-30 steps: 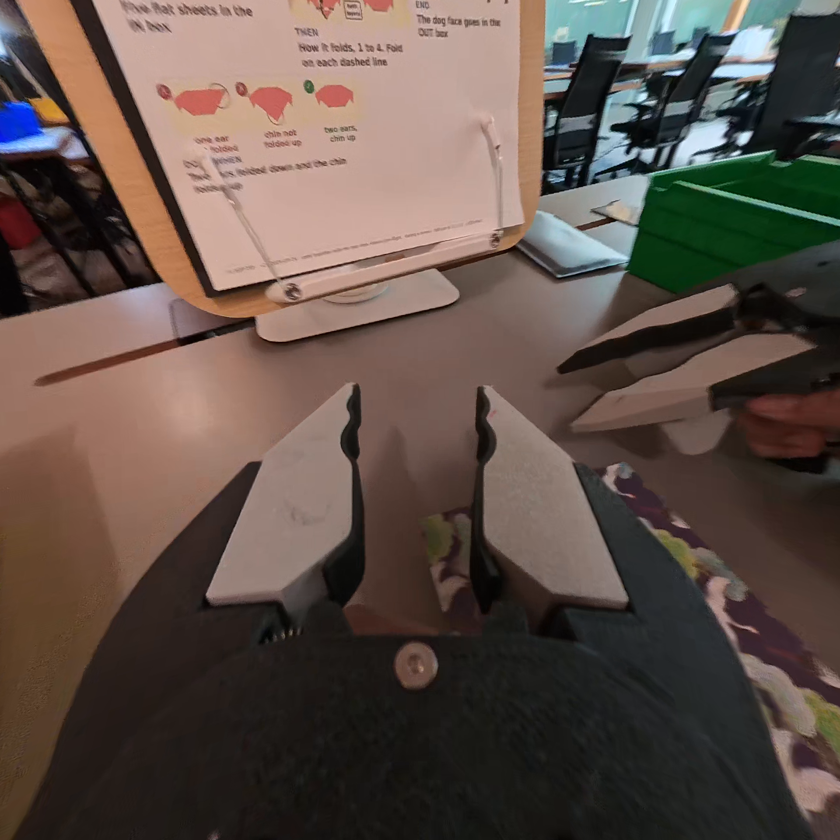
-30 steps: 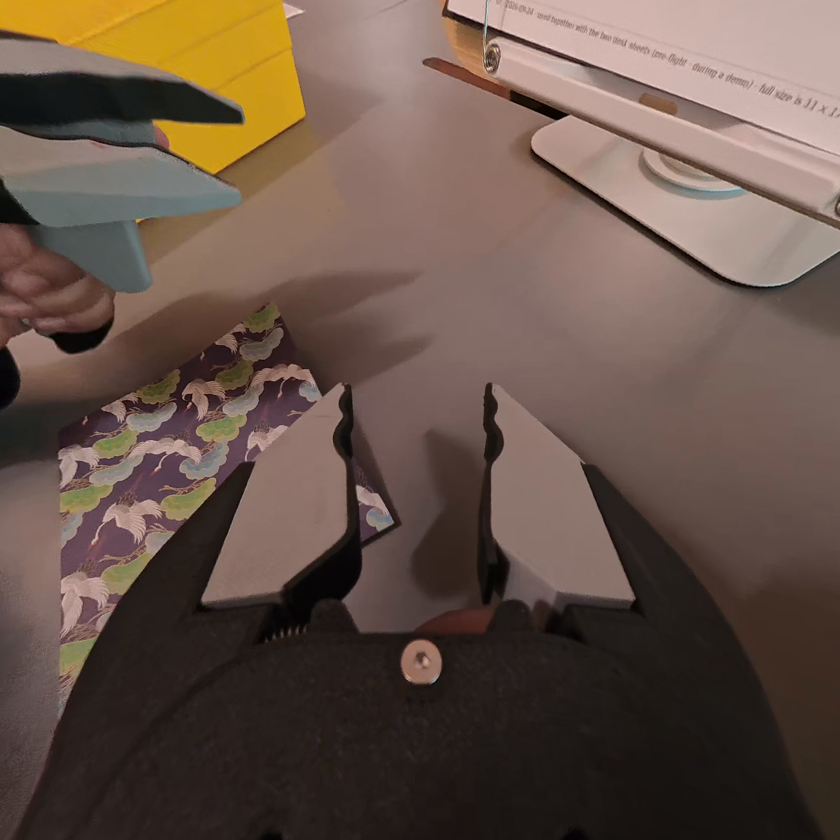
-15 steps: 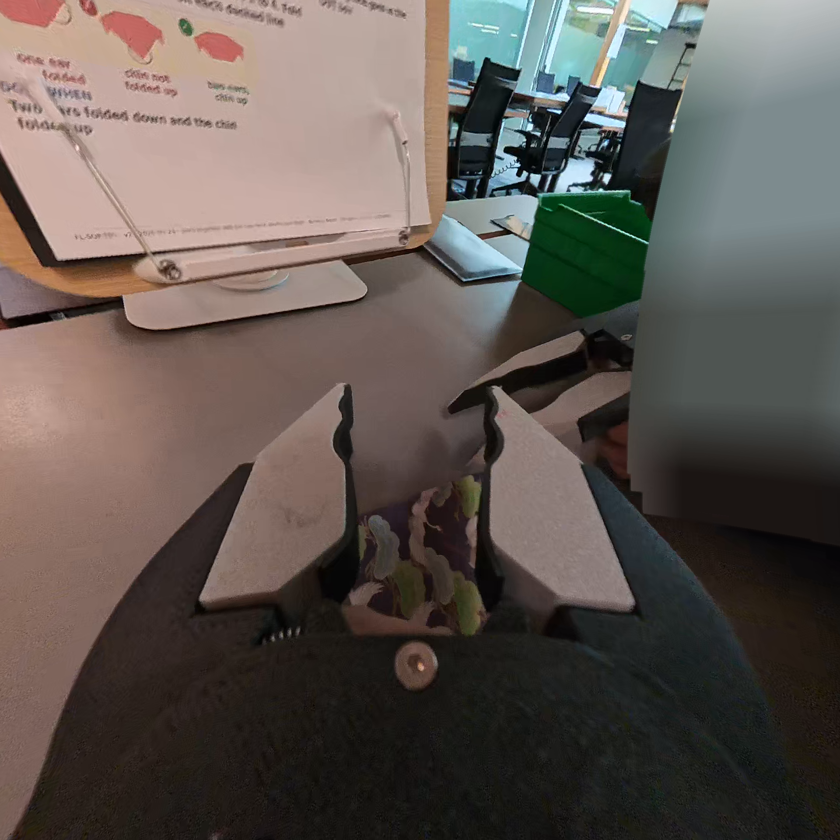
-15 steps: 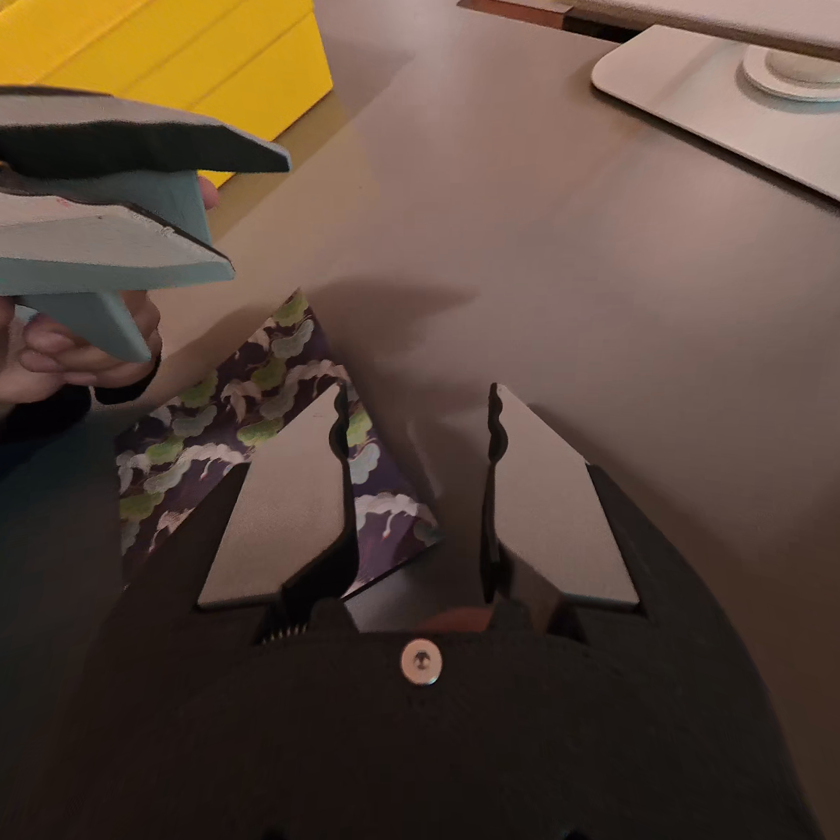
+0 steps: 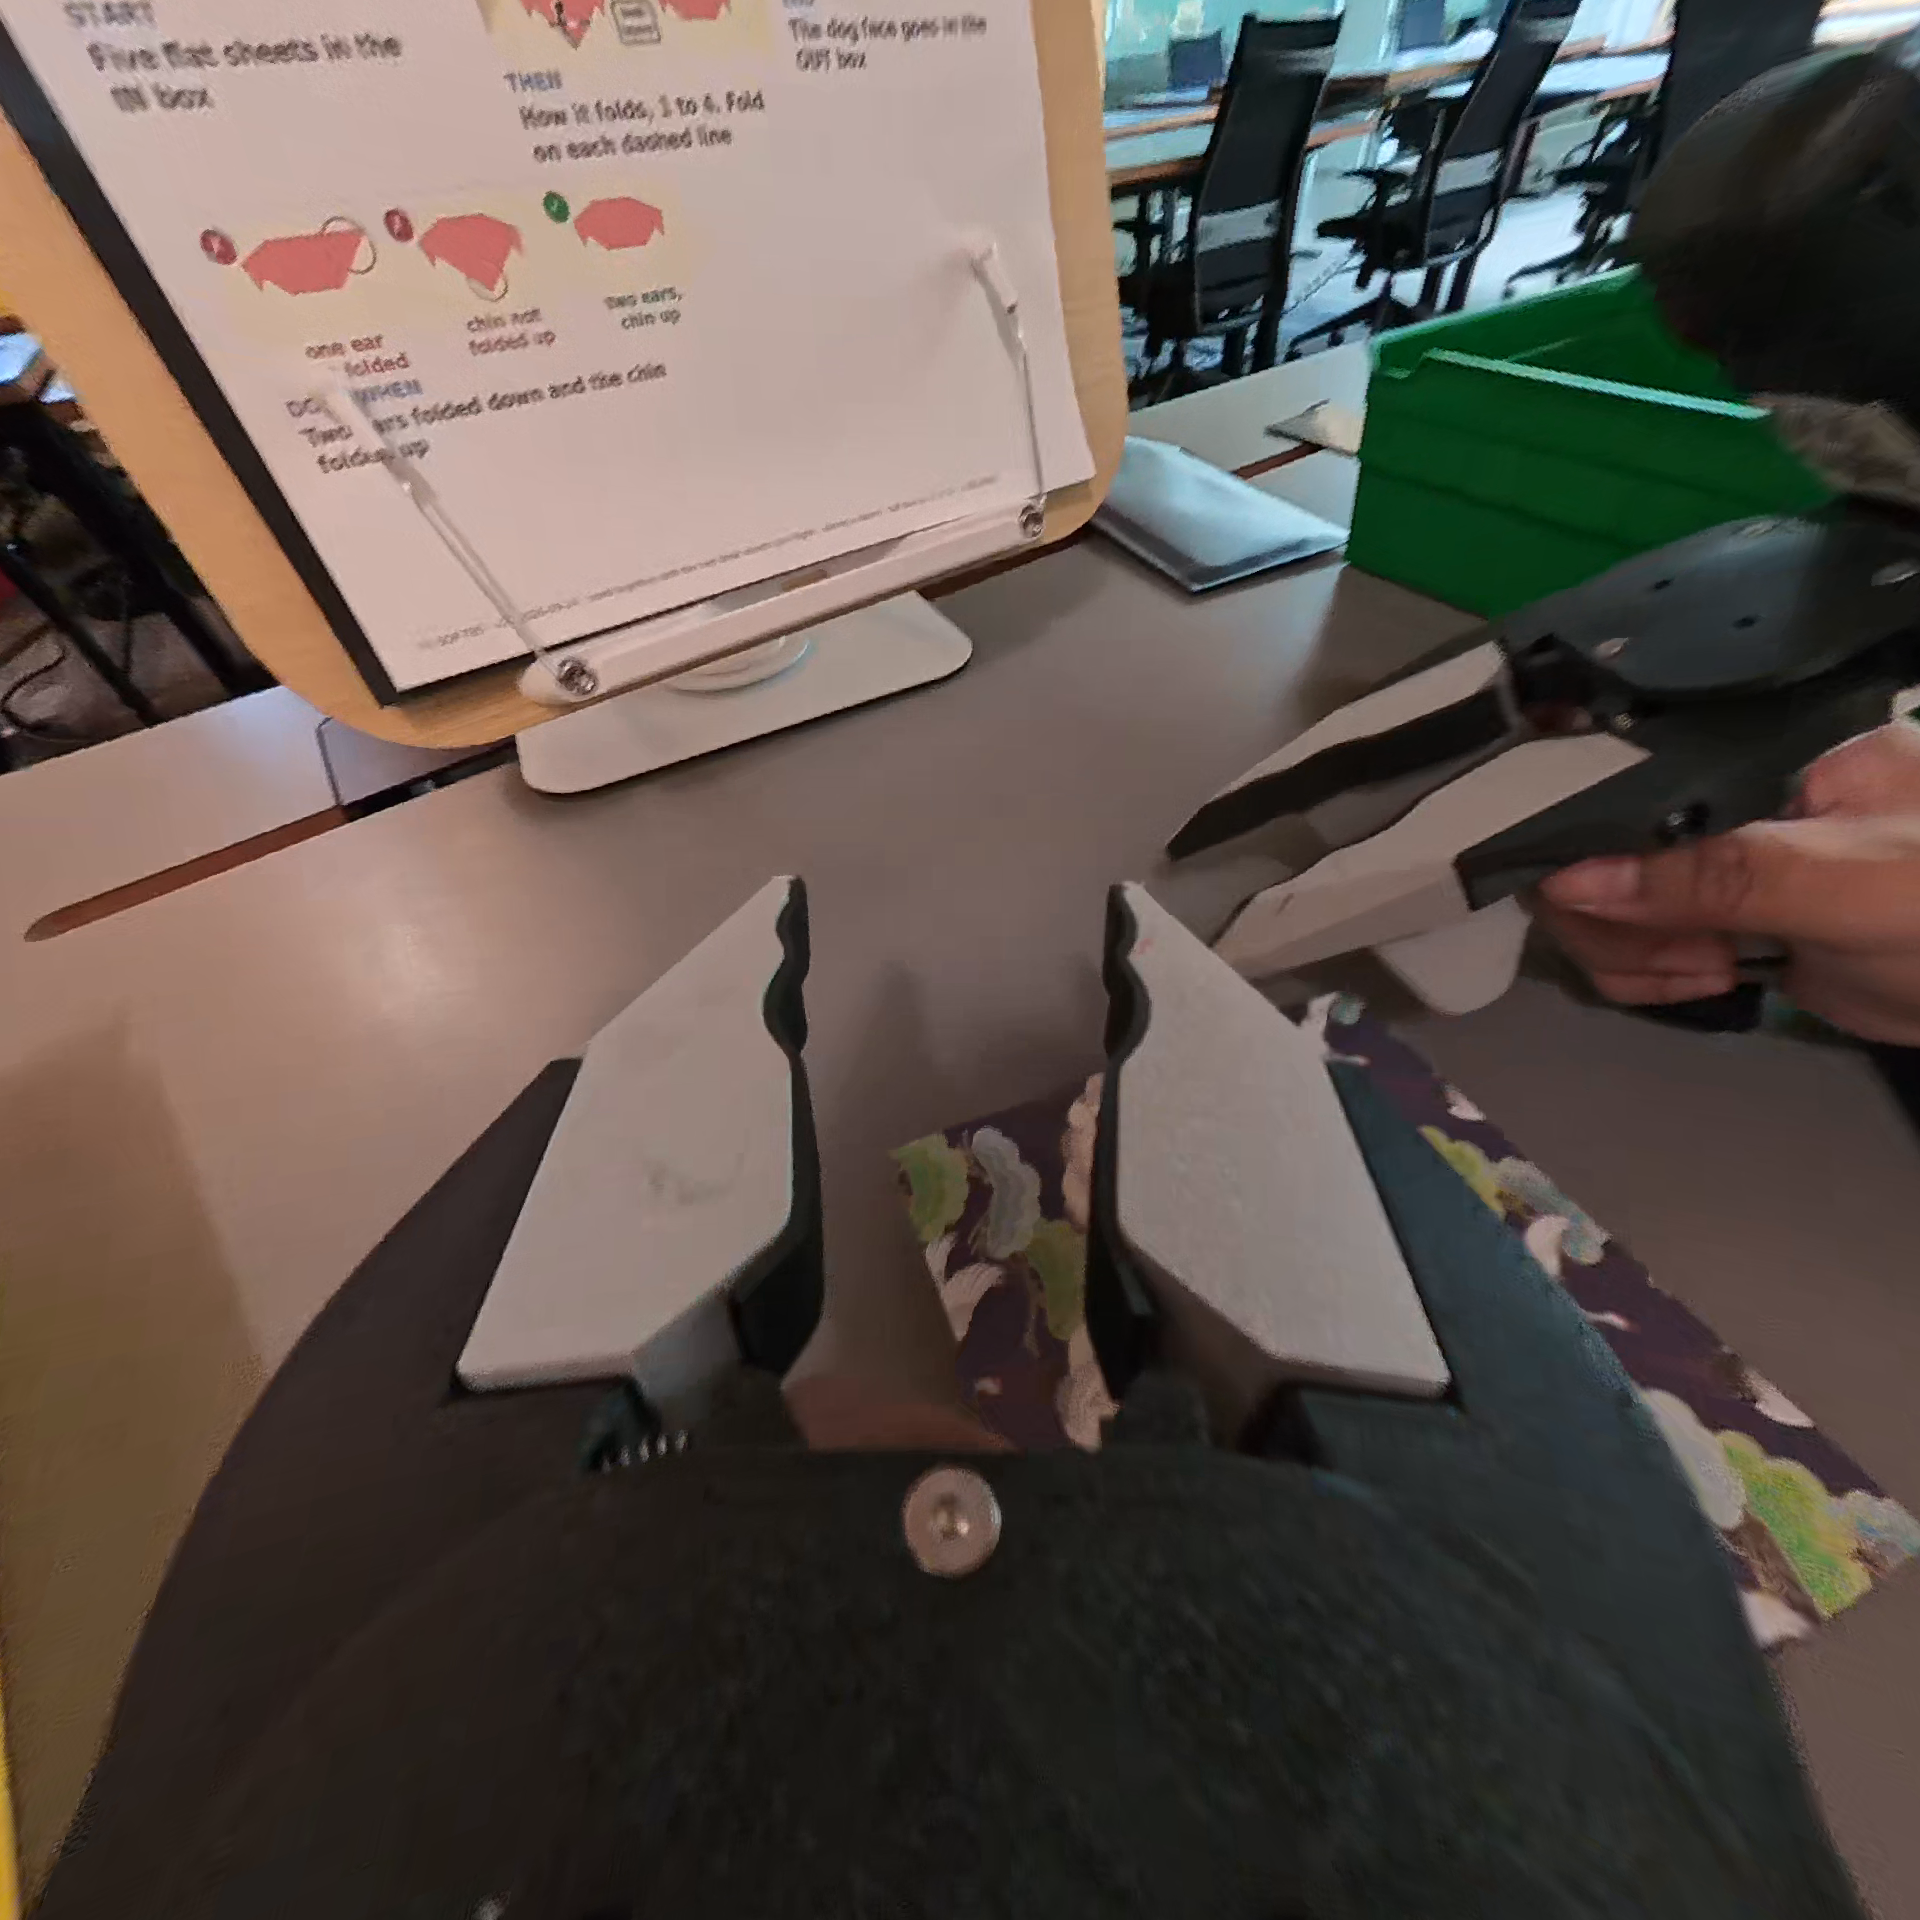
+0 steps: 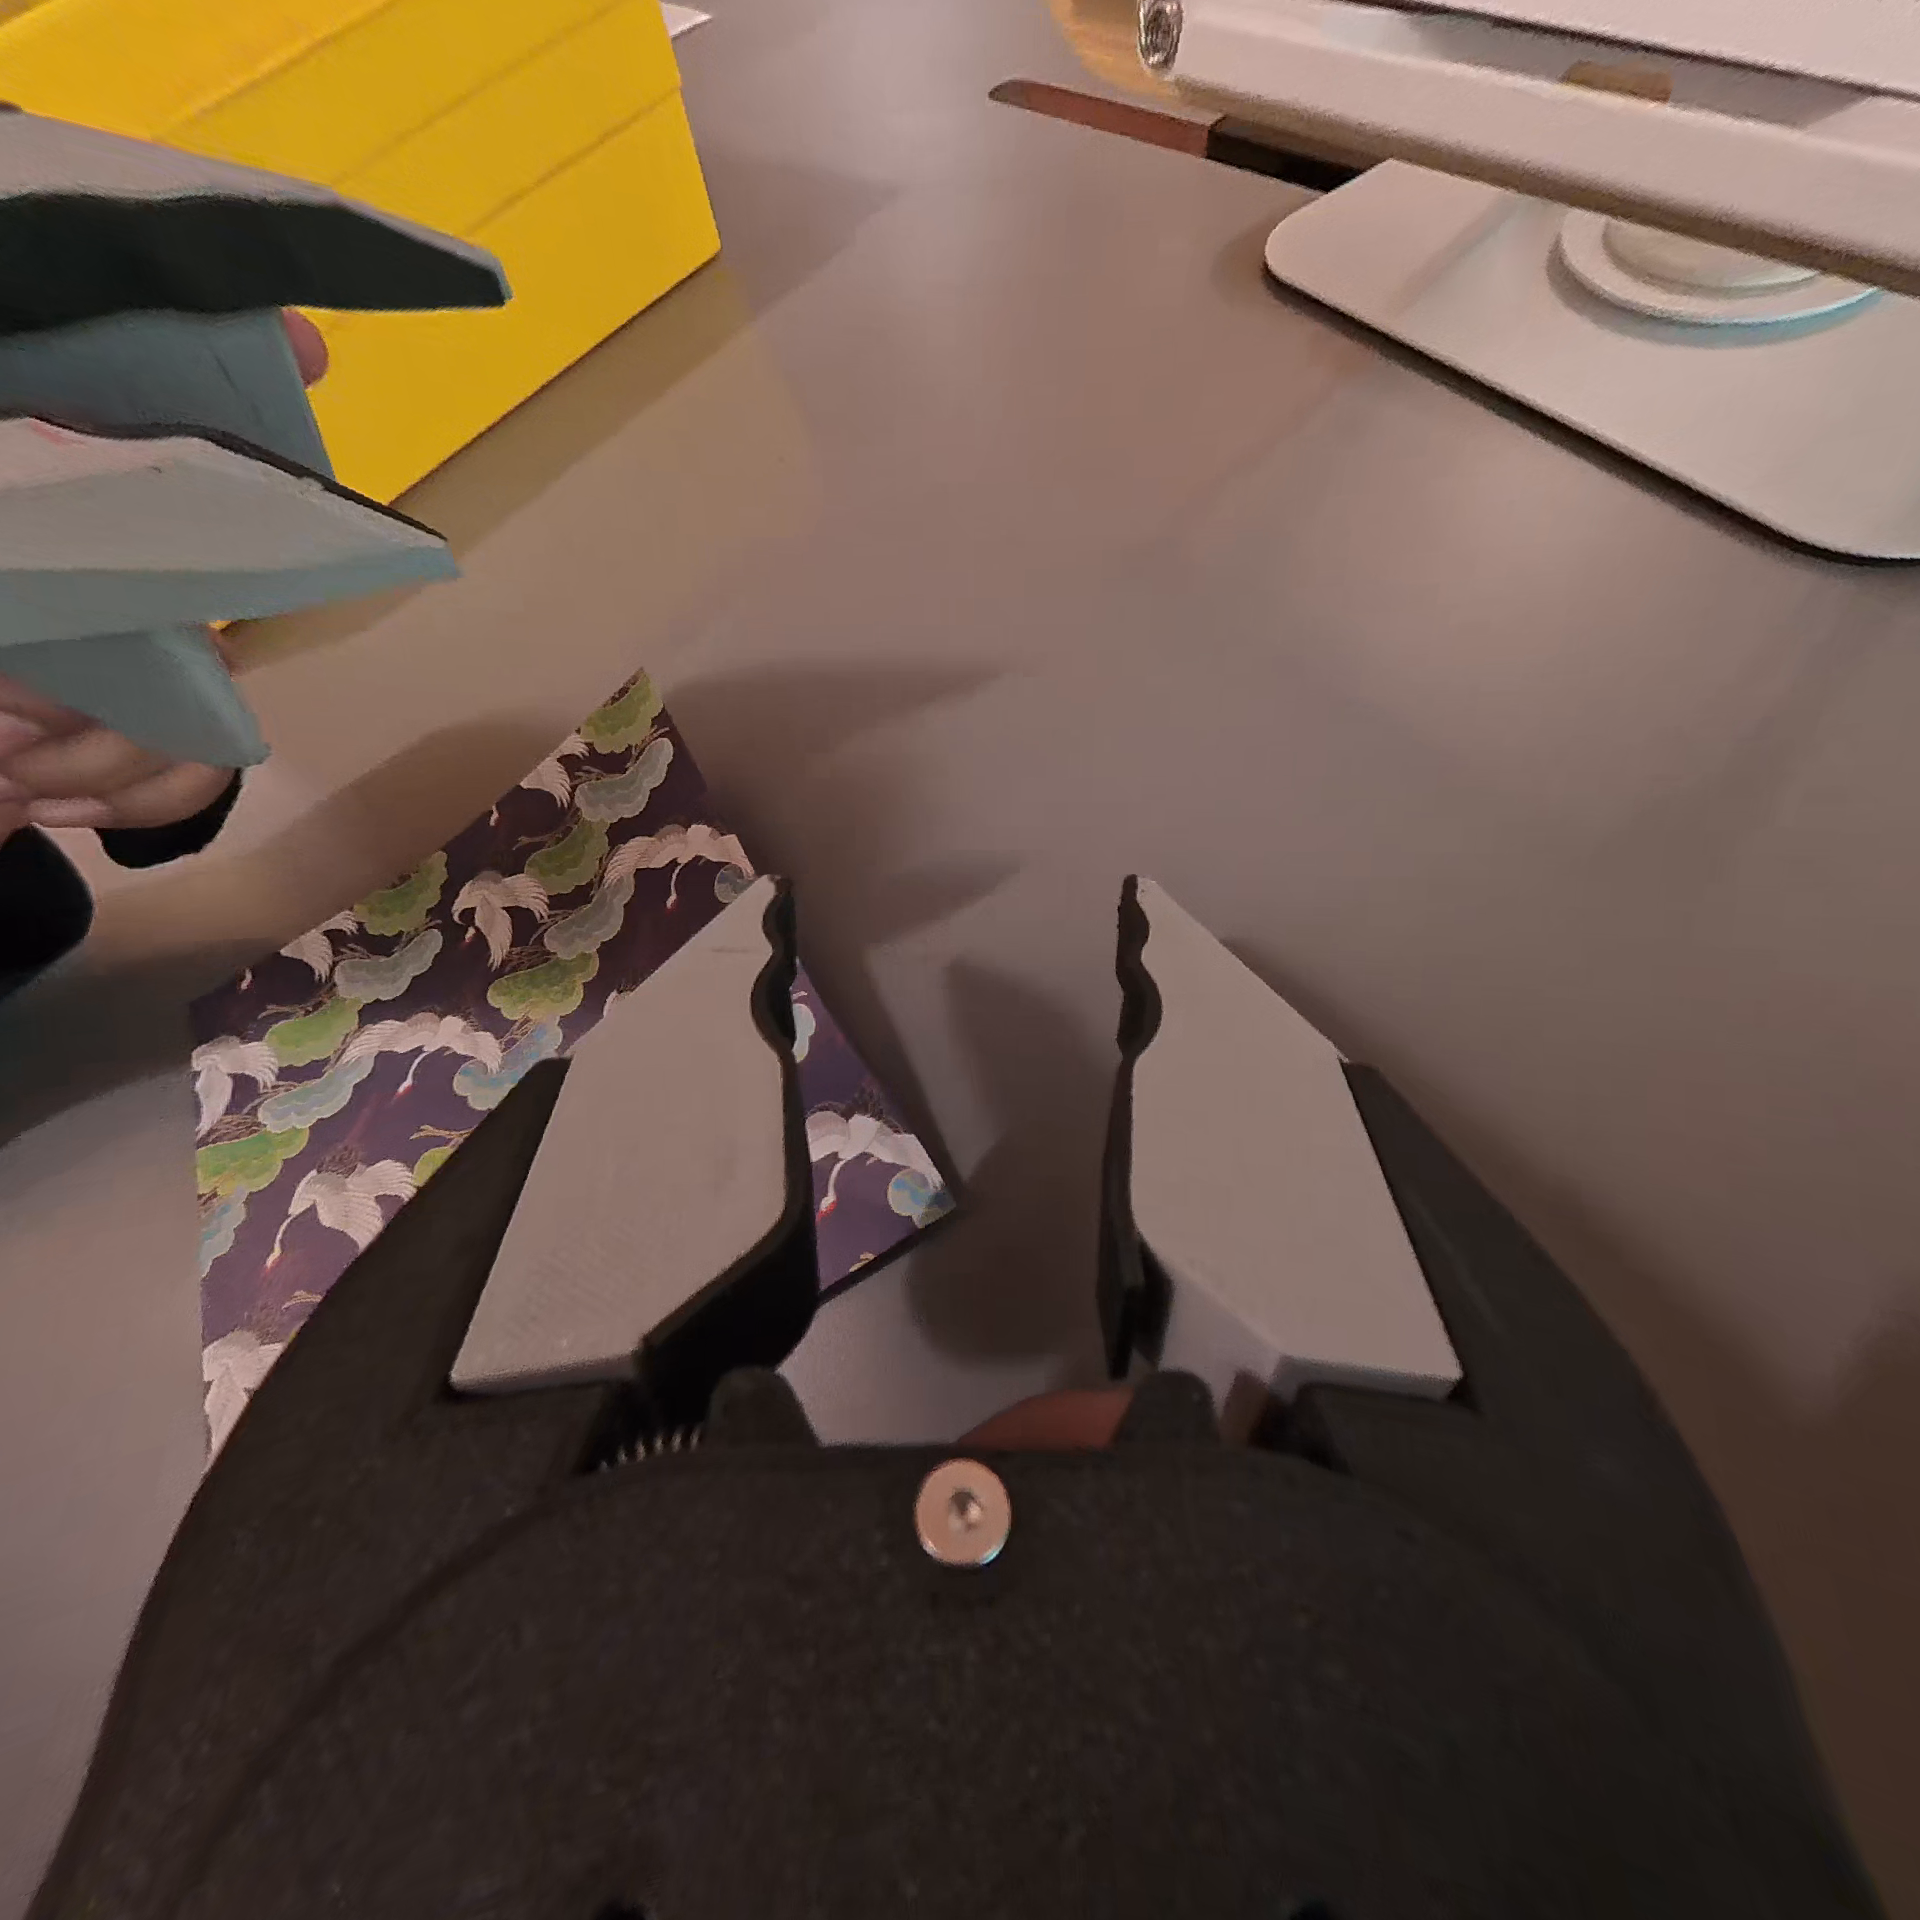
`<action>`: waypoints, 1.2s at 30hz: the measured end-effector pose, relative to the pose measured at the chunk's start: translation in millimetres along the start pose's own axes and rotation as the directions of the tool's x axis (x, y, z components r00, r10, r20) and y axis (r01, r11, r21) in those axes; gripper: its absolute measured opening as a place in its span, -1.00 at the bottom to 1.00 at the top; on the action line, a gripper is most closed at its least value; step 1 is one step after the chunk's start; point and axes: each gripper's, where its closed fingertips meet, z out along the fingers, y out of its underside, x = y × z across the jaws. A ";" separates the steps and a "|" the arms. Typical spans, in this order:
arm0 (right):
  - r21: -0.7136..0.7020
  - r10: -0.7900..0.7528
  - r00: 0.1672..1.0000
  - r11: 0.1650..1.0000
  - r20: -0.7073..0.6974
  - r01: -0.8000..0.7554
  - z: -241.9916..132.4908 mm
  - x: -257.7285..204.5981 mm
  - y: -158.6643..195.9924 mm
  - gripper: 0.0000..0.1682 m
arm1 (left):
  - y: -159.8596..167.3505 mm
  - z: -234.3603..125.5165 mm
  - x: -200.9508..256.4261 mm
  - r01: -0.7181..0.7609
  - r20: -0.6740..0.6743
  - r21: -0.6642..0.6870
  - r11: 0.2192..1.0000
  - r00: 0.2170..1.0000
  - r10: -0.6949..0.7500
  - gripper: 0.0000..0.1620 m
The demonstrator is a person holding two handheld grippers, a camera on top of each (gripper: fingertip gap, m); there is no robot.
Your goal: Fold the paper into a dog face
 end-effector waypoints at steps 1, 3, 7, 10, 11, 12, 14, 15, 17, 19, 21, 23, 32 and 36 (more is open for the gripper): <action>0.012 -0.011 1.000 1.000 -0.013 0.011 -1.8 1.9 -1.4 -0.30 | 6.5 -3.3 -2.8 0.006 0.015 -0.030 1.000 1.000 -0.006 -0.30; 0.011 -0.045 0.998 0.999 -0.037 0.046 -4.0 5.6 -1.4 -0.31 | 18.3 -15.5 -4.0 0.012 0.015 -0.083 0.997 1.000 -0.011 -0.24; -0.015 -0.075 0.997 0.997 -0.024 0.074 -2.4 5.4 1.8 -0.31 | 43.6 -40.5 -17.6 0.036 0.018 -0.182 0.983 0.999 -0.033 -0.29; -0.027 -0.089 0.996 0.996 -0.015 0.089 0.2 5.4 2.3 -0.31 | 53.4 -42.4 -19.0 0.081 -0.024 -0.257 0.963 0.996 -0.090 -0.28; -0.028 -0.089 0.996 0.996 -0.011 0.089 0.8 5.4 2.1 -0.31 | 54.2 -39.3 -19.2 0.079 -0.029 -0.273 0.959 0.995 -0.090 -0.28; -0.029 -0.087 0.996 0.996 -0.007 0.087 1.2 5.5 2.1 -0.31 | 54.7 -34.3 -19.4 0.070 -0.032 -0.287 0.955 0.996 -0.083 -0.29; -0.028 -0.080 0.997 0.996 0.001 0.080 0.9 5.4 2.0 -0.31 | 58.1 -20.7 -19.7 0.040 -0.039 -0.330 0.943 0.998 -0.056 -0.27; -0.025 -0.079 0.997 0.997 0.000 0.079 0.5 5.6 1.9 -0.31 | 60.5 -13.2 -18.8 0.020 -0.049 -0.356 0.934 0.998 -0.041 -0.25; -0.027 -0.083 0.997 0.996 -0.005 0.083 -0.5 6.3 2.4 -0.32 | 62.5 0.3 -17.2 -0.024 -0.069 -0.393 0.919 0.998 -0.004 -0.22; -0.030 -0.089 0.996 0.996 -0.010 0.089 -0.5 6.4 3.0 -0.32 | 58.4 10.2 -17.0 -0.070 -0.078 -0.390 0.918 0.996 0.043 -0.21; -0.034 -0.092 0.996 0.995 -0.012 0.092 0.0 5.9 3.5 -0.33 | 51.1 16.8 -16.3 -0.092 -0.087 -0.362 0.928 0.994 0.065 -0.22; -0.034 -0.093 0.996 0.995 -0.008 0.093 0.3 3.7 3.9 -0.33 | 43.8 20.3 -14.8 -0.090 -0.096 -0.320 0.943 0.993 0.063 -0.25; -0.038 -0.115 0.993 0.993 -0.012 0.114 1.5 -4.2 5.0 -0.33 | 47.0 11.5 -3.1 -0.080 -0.152 -0.234 0.969 0.987 0.045 -0.29; -0.045 -0.123 0.992 0.991 -0.022 0.122 2.6 -3.9 5.7 -0.32 | 44.5 8.0 -13.0 -0.083 -0.124 -0.234 0.969 0.991 0.055 -0.25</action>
